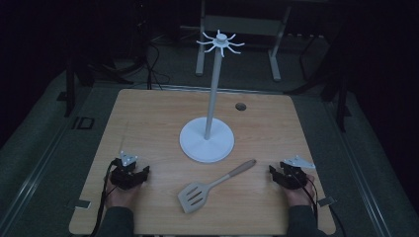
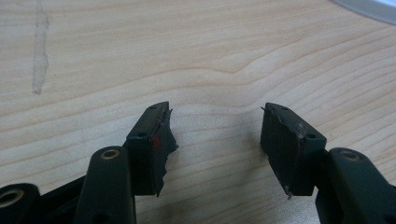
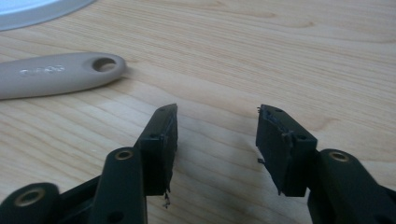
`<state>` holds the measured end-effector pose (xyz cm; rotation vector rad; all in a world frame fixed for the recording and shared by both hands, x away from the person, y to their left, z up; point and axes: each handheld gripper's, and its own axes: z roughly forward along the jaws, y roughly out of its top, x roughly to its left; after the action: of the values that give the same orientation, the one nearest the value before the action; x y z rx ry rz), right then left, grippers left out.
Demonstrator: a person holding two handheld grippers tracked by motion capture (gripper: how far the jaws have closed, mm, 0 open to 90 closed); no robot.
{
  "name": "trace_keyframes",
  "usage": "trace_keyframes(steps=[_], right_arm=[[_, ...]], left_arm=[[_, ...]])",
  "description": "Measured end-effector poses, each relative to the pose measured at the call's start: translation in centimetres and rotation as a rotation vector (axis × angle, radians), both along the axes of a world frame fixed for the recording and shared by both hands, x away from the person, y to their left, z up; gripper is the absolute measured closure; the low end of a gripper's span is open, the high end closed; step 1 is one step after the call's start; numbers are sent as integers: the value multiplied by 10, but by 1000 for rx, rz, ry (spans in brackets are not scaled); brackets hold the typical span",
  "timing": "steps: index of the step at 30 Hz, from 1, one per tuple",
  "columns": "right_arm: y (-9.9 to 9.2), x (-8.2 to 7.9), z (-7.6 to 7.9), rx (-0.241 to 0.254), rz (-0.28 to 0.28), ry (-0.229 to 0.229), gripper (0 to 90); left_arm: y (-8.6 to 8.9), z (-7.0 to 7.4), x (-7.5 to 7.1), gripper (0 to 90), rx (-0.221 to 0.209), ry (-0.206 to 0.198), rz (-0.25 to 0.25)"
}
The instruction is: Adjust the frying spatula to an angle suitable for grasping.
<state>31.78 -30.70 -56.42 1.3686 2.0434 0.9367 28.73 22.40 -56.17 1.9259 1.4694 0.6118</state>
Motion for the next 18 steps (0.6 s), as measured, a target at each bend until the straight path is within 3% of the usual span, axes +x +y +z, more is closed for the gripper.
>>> trace_keyframes(steps=[5, 6, 13, 15, 18], right_arm=[[3, -2, 3, 4, 10, -11, 499], [4, -2, 4, 3, 16, -16, 505], [14, -3, 11, 18, 54, -30, 550], [15, 0, 13, 21, 53, -33, 608], [18, 7, 18, 33, 71, -25, 785]], left_arm=[[-1, 5, -3, 484, -29, -24, -24], [-1, 8, -4, 484, -56, -35, -39], [-1, 11, -7, 493, -57, -48, -57], [-2, 12, -10, 493, -52, -63, -63], [-2, 15, -11, 513, -44, -84, -75]])
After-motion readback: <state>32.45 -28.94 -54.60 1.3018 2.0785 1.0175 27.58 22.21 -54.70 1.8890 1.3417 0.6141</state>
